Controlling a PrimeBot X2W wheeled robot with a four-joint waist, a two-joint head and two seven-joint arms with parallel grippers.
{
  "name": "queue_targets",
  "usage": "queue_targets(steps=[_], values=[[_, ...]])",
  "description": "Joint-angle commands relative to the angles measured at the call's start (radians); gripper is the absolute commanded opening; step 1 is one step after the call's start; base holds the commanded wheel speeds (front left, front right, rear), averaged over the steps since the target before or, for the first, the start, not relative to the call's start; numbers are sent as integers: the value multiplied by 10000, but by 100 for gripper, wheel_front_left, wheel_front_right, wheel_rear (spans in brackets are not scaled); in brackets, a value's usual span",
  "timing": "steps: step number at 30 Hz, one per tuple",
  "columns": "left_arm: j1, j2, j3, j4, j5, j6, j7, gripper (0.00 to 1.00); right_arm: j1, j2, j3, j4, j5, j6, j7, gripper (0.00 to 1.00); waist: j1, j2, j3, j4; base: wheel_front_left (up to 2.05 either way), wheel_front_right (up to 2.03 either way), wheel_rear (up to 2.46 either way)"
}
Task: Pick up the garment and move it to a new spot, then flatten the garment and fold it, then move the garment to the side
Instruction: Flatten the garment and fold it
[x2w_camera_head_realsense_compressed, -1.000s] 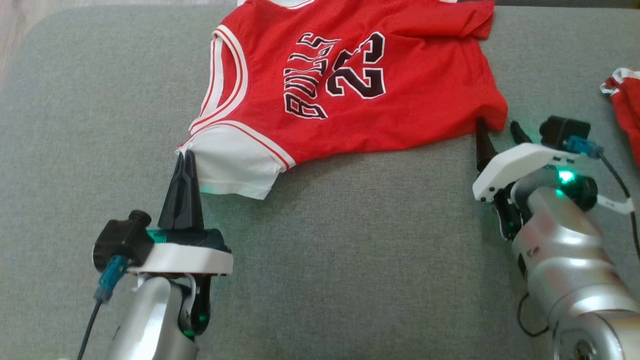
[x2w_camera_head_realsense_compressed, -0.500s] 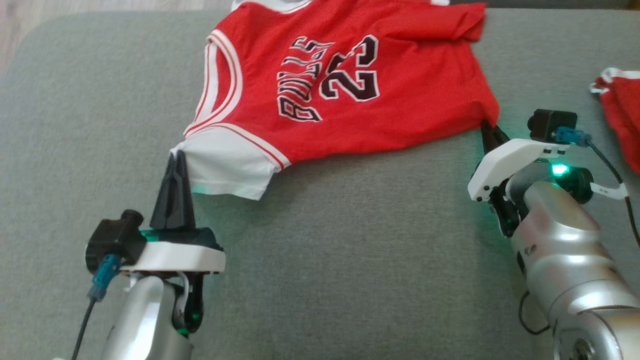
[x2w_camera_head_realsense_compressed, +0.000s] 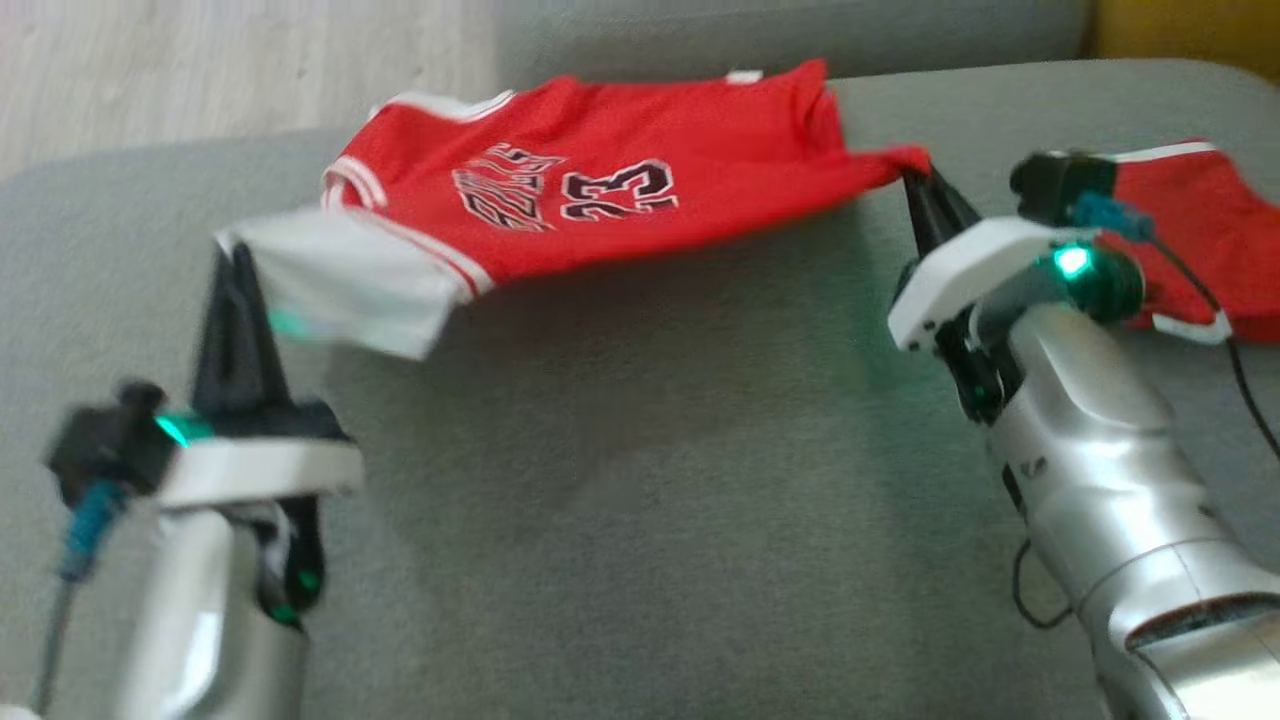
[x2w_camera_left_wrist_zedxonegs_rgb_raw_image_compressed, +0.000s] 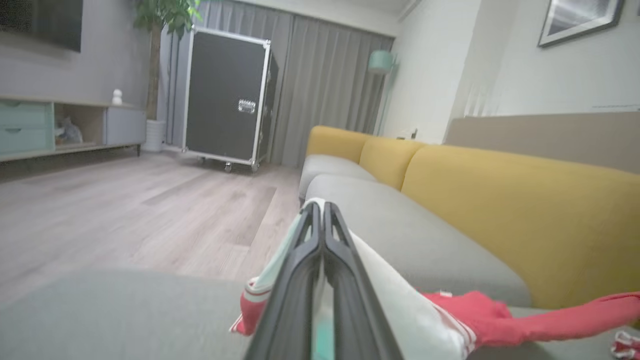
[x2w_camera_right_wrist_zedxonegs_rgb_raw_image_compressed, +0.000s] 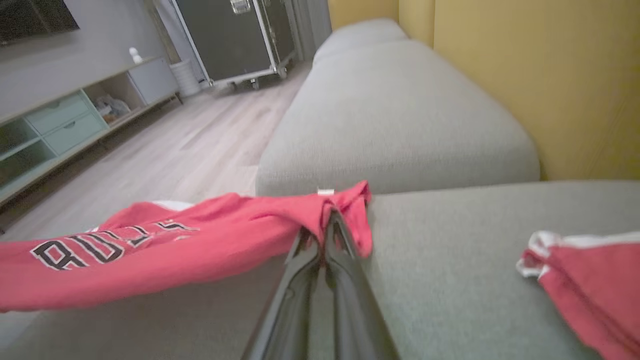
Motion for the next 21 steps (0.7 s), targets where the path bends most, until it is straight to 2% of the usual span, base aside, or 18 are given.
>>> queue_targets(steps=[1,7,14,16,17,21], values=[[-801,361,488,-602,-75,-7,49,0,-603,74,174,-522,-17,-9,-84,0,1,0,-305,-292,0,0,0],[-1899,498,1004,-2057,-685,166,578,0,-972,-466,471,-2501,-241,-9,-576,0,1,0,-758,-601,0,0,0],[-2285,379,1522,-4206,-1316,582,1021,0,-263,-834,53,-5358,-727,-9,-893,0,1,0,-1039,-813,0,0,0],[-2213,351,1567,-4891,-1414,694,1218,0,133,-854,-167,-6205,-890,-9,-751,0,1,0,-1027,-817,0,0,0],[-2213,351,1567,-4891,-1414,694,1218,0,133,-854,-167,-6205,-890,-9,-751,0,1,0,-1027,-817,0,0,0],[-2159,391,1608,-5831,-1652,901,1869,0,949,-828,-695,-7849,-1293,-9,118,0,1,0,-798,-757,0,0,0]])
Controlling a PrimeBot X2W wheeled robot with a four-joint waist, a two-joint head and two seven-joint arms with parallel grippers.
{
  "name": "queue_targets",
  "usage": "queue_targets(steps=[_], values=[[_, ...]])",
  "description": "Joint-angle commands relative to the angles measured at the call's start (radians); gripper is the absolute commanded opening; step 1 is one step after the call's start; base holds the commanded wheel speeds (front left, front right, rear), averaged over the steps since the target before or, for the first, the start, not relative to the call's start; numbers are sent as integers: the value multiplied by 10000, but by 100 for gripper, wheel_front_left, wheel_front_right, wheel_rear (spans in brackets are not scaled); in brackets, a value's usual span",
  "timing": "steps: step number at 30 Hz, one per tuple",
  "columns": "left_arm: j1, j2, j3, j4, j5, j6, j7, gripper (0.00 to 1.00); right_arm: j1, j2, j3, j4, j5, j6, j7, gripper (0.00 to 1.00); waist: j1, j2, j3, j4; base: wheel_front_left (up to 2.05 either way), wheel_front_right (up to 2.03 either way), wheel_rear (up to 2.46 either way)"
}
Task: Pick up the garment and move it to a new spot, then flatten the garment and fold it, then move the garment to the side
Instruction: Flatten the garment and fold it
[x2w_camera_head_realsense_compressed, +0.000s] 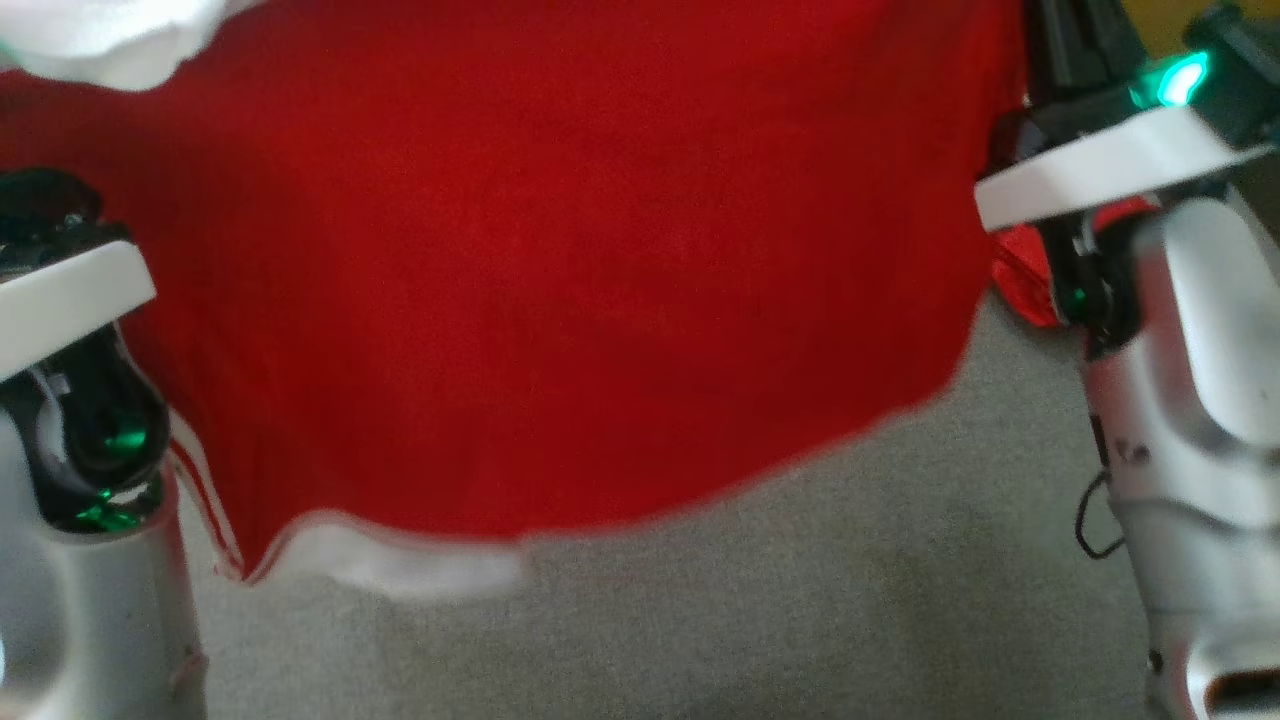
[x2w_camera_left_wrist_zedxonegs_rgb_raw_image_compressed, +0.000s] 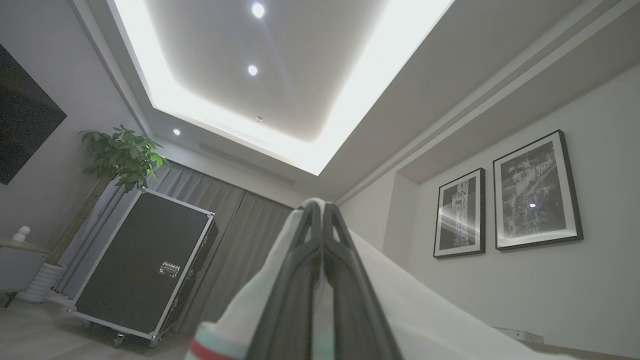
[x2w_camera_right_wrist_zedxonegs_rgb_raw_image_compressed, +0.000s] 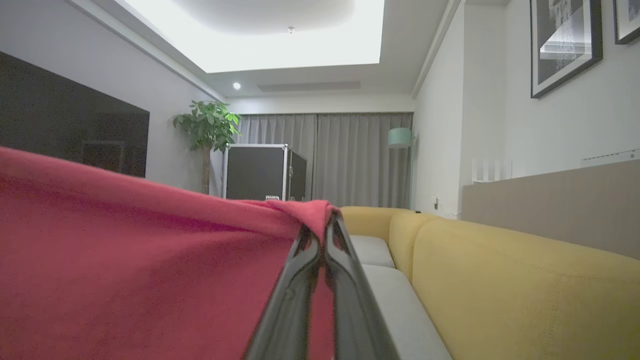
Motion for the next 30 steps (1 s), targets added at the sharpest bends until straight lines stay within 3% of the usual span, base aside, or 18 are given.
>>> queue_targets(steps=[1,6,11,15,21,26,30], values=[[-389,368,407,-345,-49,34,219,0,-128,113,-89,-607,-133,-9,266,0,1,-1,187,60,0,0,0],[-1138,862,415,602,-347,-9,1199,0,43,316,-499,-1308,-488,-9,1586,0,1,-1,1054,261,0,0,0],[-3116,1547,341,3068,-312,-386,1354,0,-1502,427,-303,-139,-319,-9,2093,0,1,-1,2271,475,0,0,0],[-5361,1939,170,5274,-13,-692,752,0,-3673,380,-176,1653,-383,-9,1462,0,1,-1,3043,612,0,0,0],[-7937,2004,32,7908,187,-1010,-651,0,-6269,346,-1240,4439,-1123,-9,-552,0,1,-1,3549,868,0,0,0],[-8102,1924,-458,9285,274,-1453,-1355,0,-6562,441,-1324,6058,-1574,-9,-1006,0,1,-1,3643,1036,0,0,0],[-7128,1846,-846,10028,161,-1645,-1561,0,-5885,410,-844,7224,-1565,-9,-1034,0,1,-1,3486,1146,0,0,0]])
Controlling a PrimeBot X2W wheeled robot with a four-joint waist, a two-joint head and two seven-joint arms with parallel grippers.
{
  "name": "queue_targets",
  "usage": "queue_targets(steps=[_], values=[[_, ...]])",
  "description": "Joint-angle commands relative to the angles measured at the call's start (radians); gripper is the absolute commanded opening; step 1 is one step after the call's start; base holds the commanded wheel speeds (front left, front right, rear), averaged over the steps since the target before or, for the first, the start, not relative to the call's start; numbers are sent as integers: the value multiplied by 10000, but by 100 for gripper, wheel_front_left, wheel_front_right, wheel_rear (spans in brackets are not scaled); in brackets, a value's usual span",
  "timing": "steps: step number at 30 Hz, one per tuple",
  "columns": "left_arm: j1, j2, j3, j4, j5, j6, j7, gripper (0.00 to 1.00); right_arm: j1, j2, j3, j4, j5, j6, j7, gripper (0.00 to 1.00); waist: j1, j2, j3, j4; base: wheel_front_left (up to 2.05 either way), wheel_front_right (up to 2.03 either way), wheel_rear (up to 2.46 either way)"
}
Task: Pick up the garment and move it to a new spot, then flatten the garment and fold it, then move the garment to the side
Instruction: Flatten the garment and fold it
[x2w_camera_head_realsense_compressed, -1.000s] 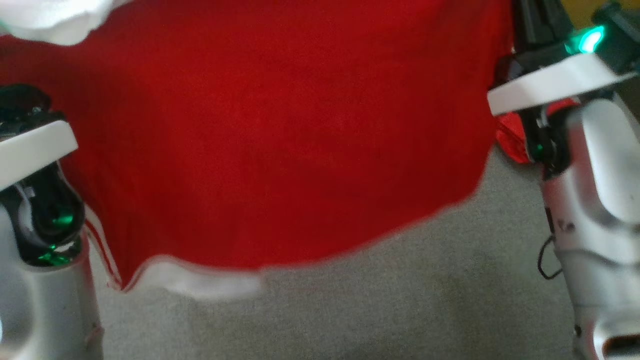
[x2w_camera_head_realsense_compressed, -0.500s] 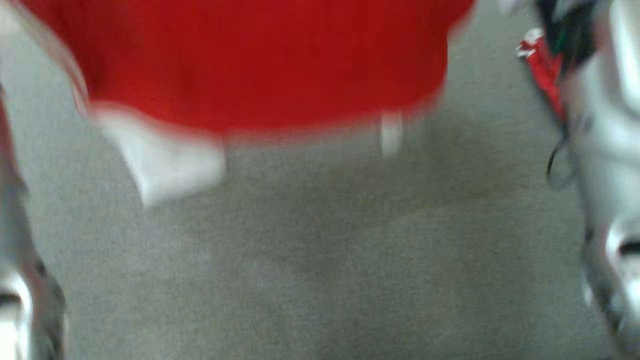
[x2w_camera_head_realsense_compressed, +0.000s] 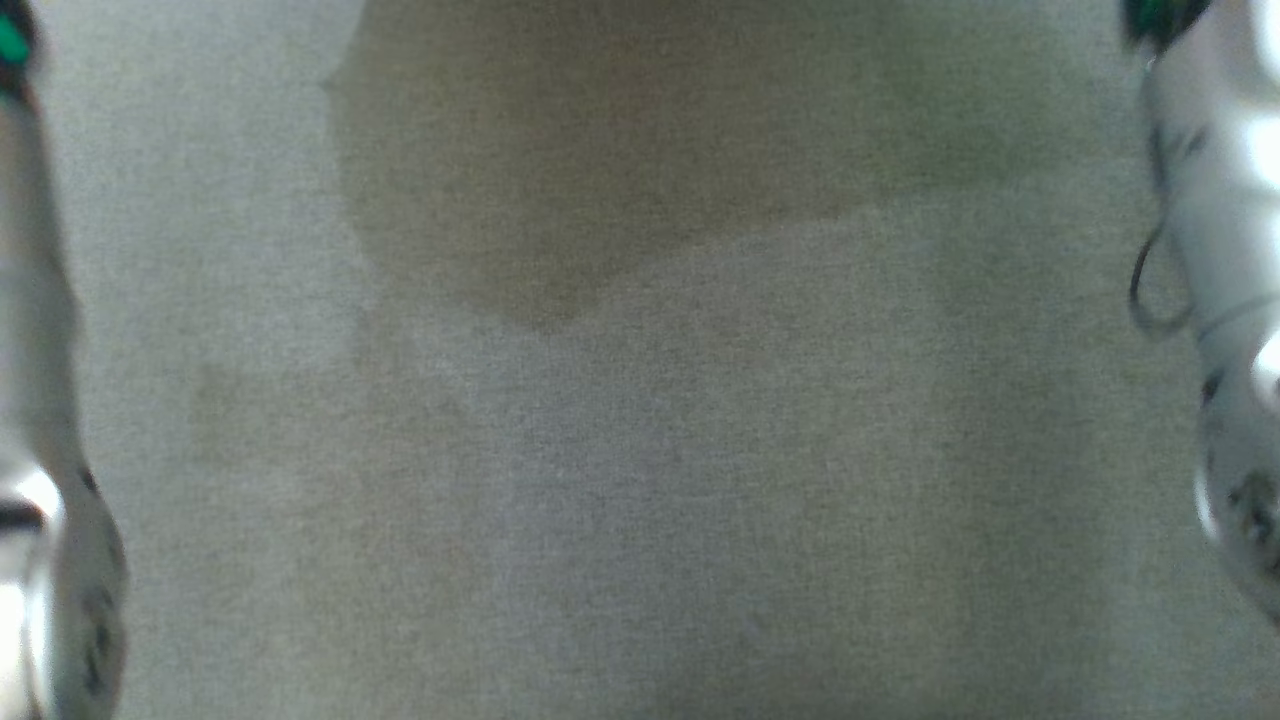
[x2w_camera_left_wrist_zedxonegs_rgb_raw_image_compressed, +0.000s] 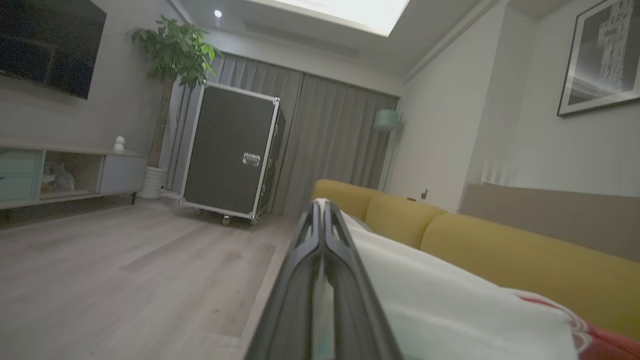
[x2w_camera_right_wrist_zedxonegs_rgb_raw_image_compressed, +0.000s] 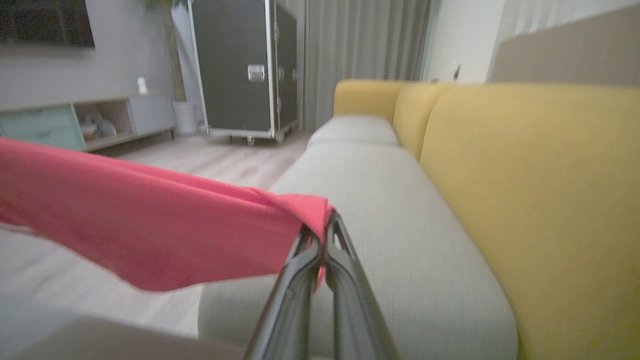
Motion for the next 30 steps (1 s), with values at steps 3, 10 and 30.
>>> queue_targets(steps=[3,10,30], values=[[1414,548,-332,189,-185,-111,-17,0,990,123,972,865,275,-9,338,0,-2,0,-368,87,0,0,0],[4594,1099,-1638,-411,-808,-143,602,0,2686,-79,3200,1644,1276,-9,1849,0,-2,0,-1119,91,0,0,0],[10286,3861,-2939,-5602,-3433,-6,3634,0,5739,-3370,8544,-2900,6621,-9,4728,0,-2,0,-3129,-100,0,0,0]])
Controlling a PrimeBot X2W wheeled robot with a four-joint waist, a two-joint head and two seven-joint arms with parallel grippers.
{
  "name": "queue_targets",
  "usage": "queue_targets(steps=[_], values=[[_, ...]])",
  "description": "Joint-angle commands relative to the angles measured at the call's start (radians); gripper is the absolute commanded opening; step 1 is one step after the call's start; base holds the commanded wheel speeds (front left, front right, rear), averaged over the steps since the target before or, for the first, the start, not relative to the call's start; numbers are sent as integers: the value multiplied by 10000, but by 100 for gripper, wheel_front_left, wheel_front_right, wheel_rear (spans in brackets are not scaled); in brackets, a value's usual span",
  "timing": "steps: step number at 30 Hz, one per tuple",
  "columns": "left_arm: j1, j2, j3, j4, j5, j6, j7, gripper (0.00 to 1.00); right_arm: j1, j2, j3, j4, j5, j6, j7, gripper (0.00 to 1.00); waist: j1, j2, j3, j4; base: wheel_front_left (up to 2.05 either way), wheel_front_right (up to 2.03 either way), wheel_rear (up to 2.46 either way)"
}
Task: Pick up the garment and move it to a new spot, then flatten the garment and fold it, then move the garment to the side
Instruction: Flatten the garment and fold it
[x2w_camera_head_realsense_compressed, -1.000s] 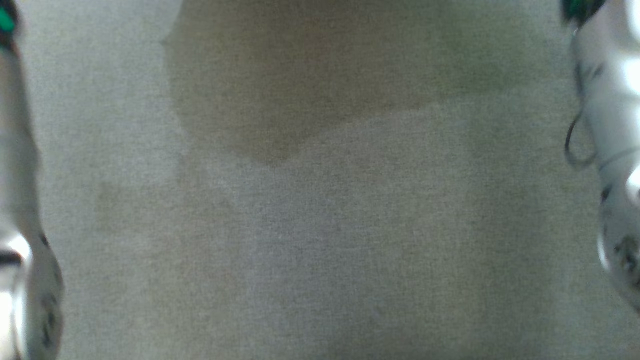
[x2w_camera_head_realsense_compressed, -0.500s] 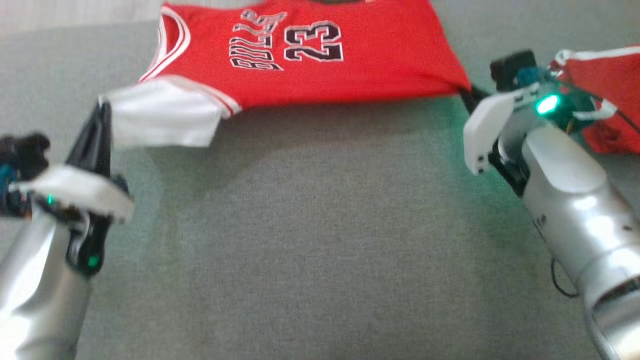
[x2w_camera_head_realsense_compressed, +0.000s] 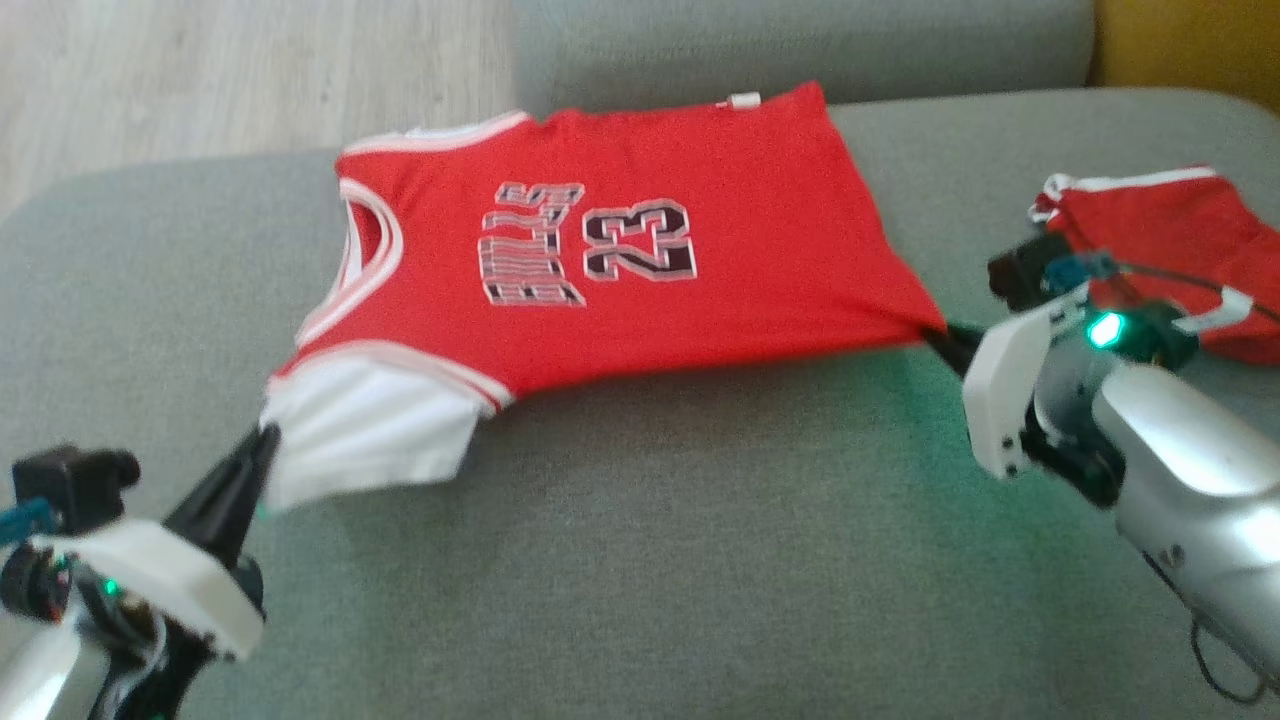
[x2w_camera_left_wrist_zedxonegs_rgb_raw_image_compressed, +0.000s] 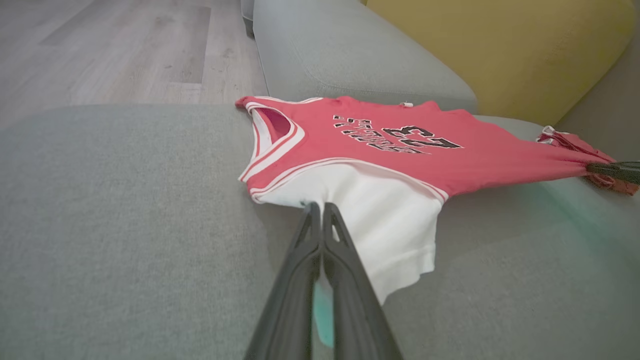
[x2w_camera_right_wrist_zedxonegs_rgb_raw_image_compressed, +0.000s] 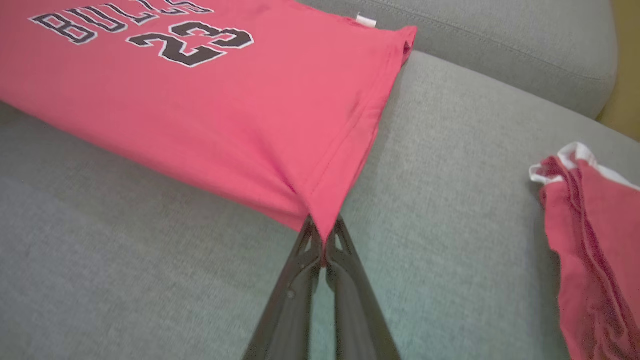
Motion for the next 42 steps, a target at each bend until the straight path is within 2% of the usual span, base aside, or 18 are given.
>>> queue_targets(steps=[1,11,15,19,26,37,42], values=[[-204,610,523,-502,-115,96,90,0,112,-330,150,-355,231,-9,72,0,2,-1,-277,-43,0,0,0],[1727,1348,536,-2885,-1142,510,1405,0,941,-1586,1530,-2305,2146,-9,1239,0,2,-1,-1077,-148,0,0,0],[1907,1474,668,-3260,-1184,742,1464,0,994,-1953,1699,-2769,2470,-9,1392,0,2,-1,-1028,-162,0,0,0],[1718,1421,647,-3251,-1067,876,1471,0,847,-2002,1675,-2880,2569,-9,1402,0,2,-1,-855,-136,0,0,0],[679,1241,642,-2620,-933,982,1614,0,378,-1803,1390,-2704,2616,-9,1388,0,2,-1,-377,-61,0,0,0],[-2291,932,-185,-441,-263,621,2757,0,-710,-1111,1275,-1988,2238,-9,1343,0,2,-1,535,-83,0,0,0],[-3607,722,-492,730,97,411,2944,0,-1249,-712,1284,-1392,2179,-9,1423,0,2,-1,971,-175,0,0,0]])
